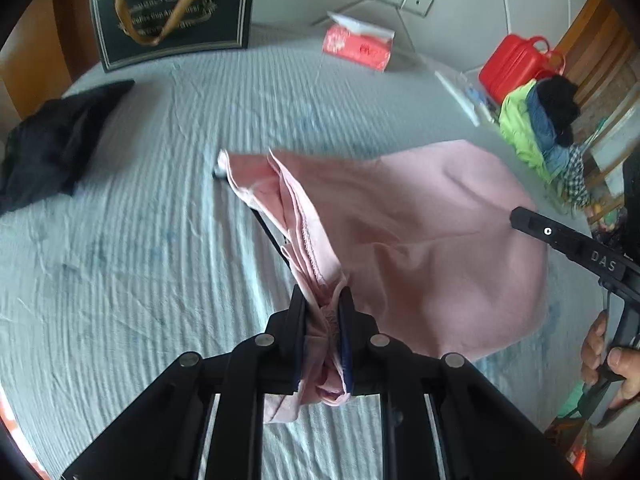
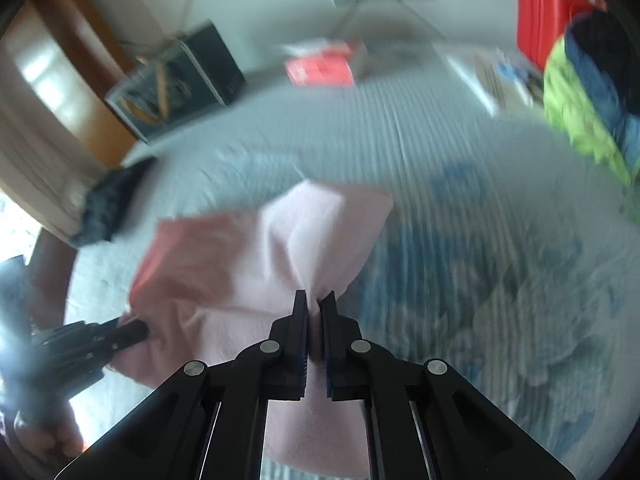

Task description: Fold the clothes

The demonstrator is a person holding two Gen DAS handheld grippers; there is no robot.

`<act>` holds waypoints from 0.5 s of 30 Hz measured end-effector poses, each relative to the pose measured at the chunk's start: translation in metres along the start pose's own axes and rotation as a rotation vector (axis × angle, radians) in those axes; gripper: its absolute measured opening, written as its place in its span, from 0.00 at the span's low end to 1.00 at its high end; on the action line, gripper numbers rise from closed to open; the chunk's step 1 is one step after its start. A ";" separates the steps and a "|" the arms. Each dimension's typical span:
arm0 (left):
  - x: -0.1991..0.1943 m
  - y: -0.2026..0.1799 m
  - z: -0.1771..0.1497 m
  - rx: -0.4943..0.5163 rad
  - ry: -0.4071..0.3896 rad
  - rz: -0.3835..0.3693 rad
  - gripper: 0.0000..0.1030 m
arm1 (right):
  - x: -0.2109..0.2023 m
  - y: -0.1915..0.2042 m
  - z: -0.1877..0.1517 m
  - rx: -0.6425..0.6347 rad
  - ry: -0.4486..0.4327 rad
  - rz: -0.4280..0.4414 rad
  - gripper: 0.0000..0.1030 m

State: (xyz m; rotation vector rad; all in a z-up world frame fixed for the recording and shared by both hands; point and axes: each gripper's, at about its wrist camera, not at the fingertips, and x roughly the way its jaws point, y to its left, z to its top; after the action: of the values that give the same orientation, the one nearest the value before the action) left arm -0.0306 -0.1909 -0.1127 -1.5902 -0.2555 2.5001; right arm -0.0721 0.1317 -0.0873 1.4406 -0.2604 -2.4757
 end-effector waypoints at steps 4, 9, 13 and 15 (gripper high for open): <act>-0.031 0.007 0.012 -0.008 -0.044 -0.008 0.14 | -0.029 0.021 0.019 -0.032 -0.073 0.053 0.06; -0.053 0.033 0.024 -0.023 -0.063 0.008 0.14 | -0.032 0.067 0.042 -0.112 -0.092 0.077 0.06; -0.084 0.079 0.039 -0.044 -0.103 0.040 0.14 | -0.026 0.131 0.065 -0.194 -0.104 0.138 0.06; -0.112 0.116 0.056 -0.059 -0.149 0.067 0.14 | -0.024 0.171 0.081 -0.244 -0.124 0.170 0.06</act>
State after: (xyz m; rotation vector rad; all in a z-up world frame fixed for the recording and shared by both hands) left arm -0.0399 -0.3324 -0.0182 -1.4576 -0.3021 2.6906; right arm -0.1081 -0.0217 0.0206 1.1217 -0.0953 -2.3661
